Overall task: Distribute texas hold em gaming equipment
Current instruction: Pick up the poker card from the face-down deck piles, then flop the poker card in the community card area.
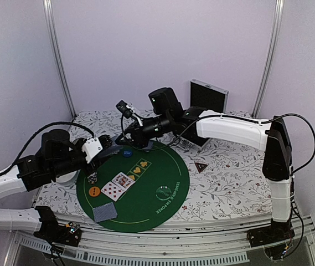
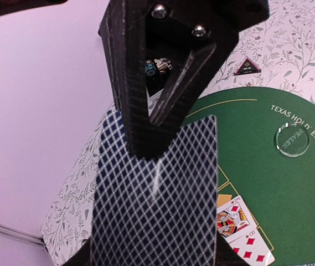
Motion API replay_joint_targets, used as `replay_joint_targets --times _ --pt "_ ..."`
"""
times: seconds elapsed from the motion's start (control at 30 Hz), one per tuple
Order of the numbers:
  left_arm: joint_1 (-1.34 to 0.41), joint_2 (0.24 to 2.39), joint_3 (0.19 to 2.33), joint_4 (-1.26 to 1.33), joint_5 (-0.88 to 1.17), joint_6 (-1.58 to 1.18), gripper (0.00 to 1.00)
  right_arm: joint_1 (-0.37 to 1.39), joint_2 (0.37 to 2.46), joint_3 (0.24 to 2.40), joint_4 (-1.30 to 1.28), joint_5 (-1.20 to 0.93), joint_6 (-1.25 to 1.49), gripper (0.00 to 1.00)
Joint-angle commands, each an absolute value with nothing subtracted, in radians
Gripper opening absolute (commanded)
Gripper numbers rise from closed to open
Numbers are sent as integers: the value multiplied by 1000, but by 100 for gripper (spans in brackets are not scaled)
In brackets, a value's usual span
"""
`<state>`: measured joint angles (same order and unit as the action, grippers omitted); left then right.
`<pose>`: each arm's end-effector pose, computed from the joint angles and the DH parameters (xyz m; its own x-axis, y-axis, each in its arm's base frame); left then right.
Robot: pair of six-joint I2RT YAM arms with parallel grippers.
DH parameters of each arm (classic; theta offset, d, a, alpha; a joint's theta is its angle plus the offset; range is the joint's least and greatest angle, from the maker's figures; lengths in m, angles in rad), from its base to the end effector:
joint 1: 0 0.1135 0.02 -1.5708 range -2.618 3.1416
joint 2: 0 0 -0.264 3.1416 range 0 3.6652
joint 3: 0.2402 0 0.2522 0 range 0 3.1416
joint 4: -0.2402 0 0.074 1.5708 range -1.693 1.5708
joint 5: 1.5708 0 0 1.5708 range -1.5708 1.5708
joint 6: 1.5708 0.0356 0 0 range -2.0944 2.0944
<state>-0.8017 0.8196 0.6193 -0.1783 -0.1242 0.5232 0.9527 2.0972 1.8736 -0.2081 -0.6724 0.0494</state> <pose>0.1377 -0.1359 0.2761 0.0936 0.6162 -0.7820 0.6767 0.5367 0.5039 0.2701 0.4182 0.3033 -0.2898 -0.3410 -0.8943 -0.9523 0.0092 0.3051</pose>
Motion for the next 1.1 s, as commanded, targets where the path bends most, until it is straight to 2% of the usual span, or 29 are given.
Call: replay_joint_targets --times 0.0,0.6,0.83,1.07 --pt "-798 818 621 -124 -103 523 45 948 2039 1883 -256 -661 38 2" --pt "-798 824 623 -129 -115 518 45 884 1877 1794 -279 -579 -13 1" --pt "-799 819 624 -128 -116 516 45 840 1842 1754 -274 -319 -95 1" --pt "-799 811 623 -116 -144 513 45 851 2006 1737 -209 -111 -292 2"
